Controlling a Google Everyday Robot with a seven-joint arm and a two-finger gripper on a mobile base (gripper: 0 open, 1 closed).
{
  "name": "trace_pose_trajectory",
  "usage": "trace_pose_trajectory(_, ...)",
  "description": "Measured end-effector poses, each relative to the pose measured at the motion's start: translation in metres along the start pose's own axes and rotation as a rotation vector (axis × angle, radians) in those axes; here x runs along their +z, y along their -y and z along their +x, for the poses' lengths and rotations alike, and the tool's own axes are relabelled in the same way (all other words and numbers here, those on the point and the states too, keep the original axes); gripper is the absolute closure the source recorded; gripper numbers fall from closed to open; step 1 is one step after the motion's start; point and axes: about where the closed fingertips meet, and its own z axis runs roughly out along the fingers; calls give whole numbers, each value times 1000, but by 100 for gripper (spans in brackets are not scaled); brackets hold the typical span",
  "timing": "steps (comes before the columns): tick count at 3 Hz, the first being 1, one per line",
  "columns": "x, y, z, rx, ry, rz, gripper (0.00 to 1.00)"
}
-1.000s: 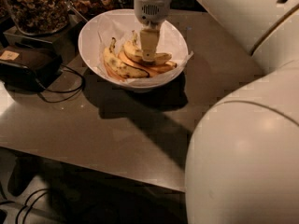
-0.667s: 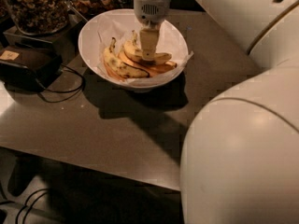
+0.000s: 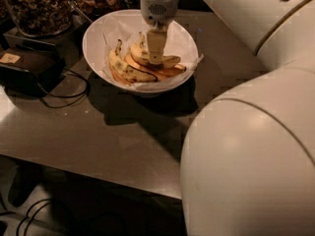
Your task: Pick banana from white bowl
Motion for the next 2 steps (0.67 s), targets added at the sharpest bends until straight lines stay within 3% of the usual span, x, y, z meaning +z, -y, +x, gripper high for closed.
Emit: trace_pose_trajectory(2,2,4,-3,-11,2,-13,45)
